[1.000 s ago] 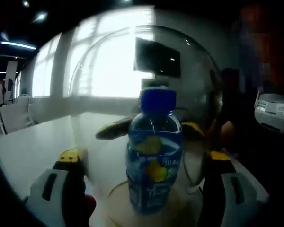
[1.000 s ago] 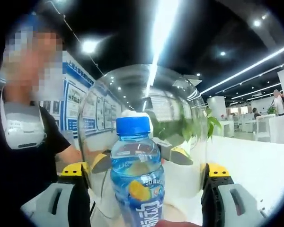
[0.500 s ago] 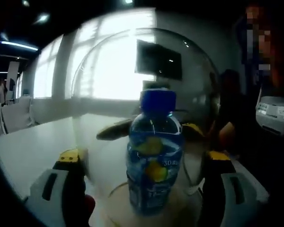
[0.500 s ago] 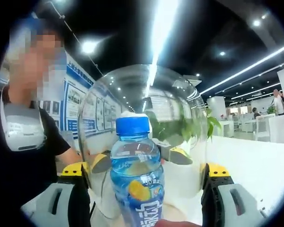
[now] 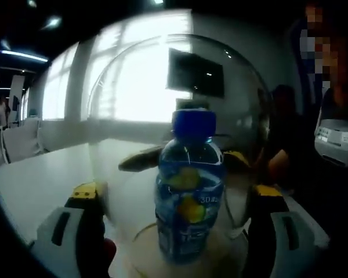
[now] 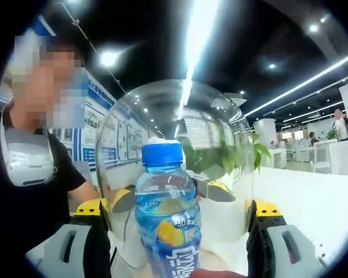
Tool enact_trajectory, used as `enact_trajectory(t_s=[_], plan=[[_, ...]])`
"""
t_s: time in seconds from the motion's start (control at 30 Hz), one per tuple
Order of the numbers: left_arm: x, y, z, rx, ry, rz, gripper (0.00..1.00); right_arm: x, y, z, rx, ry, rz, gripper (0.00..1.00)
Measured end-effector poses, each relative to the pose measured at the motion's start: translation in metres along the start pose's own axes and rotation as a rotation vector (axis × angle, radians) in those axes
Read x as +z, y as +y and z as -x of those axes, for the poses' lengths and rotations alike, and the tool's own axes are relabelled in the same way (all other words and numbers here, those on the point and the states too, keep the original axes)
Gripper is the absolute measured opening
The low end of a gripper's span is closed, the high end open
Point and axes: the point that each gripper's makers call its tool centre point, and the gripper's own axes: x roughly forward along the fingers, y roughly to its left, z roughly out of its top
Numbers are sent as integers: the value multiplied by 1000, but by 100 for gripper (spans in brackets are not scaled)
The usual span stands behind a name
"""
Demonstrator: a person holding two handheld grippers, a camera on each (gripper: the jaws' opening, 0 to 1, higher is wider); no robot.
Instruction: Open the cover put in the Mizone put the cover back on
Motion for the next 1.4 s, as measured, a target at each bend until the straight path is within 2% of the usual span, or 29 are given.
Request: enact_trajectory(t_s=[0.5, 1.4], plan=[[1, 0, 0, 1, -13, 0, 86, 1, -3, 2, -1, -7, -1, 90], [1, -1, 0, -2, -21, -3, 86, 0, -2, 3, -15, 32, 11, 90]])
